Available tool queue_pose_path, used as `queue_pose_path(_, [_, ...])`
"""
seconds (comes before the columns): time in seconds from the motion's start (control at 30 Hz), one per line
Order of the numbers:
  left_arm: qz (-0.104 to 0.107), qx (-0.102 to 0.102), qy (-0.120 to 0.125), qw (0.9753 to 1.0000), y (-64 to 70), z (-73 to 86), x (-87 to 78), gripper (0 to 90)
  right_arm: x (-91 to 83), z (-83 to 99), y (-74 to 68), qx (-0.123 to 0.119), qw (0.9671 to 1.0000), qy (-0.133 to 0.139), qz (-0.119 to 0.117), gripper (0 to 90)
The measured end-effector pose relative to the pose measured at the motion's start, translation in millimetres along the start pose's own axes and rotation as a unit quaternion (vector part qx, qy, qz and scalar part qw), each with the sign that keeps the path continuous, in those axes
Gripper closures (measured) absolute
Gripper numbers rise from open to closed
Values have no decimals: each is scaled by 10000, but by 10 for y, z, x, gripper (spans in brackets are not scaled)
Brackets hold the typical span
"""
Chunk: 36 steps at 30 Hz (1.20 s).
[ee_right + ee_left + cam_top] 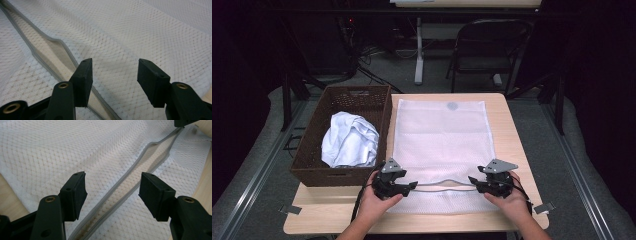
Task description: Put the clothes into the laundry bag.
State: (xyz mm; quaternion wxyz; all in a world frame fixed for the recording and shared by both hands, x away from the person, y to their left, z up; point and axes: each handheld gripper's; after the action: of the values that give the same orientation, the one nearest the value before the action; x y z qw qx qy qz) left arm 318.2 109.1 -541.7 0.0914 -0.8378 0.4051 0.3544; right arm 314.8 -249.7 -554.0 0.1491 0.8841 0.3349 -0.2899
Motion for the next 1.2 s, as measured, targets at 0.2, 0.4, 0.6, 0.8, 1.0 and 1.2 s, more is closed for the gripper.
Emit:
queue_pose_path(0.2, [-16, 15, 5, 10000, 11, -7, -17, 379, -4, -16, -20, -255, 9996, 117, 56, 448])
queue_pose_path(0.4, [6, -5, 19, 10000, 21, -16, -43, 376, -1, -19, -53, -396, 9991, 102, 67, 444])
queue_pose_path(0.6, [61, -10, -12, 10000, 26, -25, -60, 372, -23, -30, -56, -261, 9996, 18, 104, 434])
queue_pose_path(0.8, [146, 6, -2, 9999, 52, -50, -90, 371, -24, -26, -35, -246, 9996, -5, 143, 407])
queue_pose_path(1.0, [137, -23, -2, 9999, 83, -87, -157, 369, -31, -30, -41, -227, 9996, 14, 175, 401])
queue_pose_path(1.2, [226, -36, 123, 9997, 97, -156, -301, 364, -29, -30, -41, -207, 9996, 5, 168, 395])
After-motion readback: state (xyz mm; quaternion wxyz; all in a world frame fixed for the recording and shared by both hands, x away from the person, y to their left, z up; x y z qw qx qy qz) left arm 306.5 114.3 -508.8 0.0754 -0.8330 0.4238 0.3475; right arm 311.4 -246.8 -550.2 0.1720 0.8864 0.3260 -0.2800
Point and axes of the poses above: each handheld gripper's, and its own axes: x roughly forward along the jaws, z roughly out of its underside, y roughly to its right, and after that the axes turned 1 degree about -z, right-handed
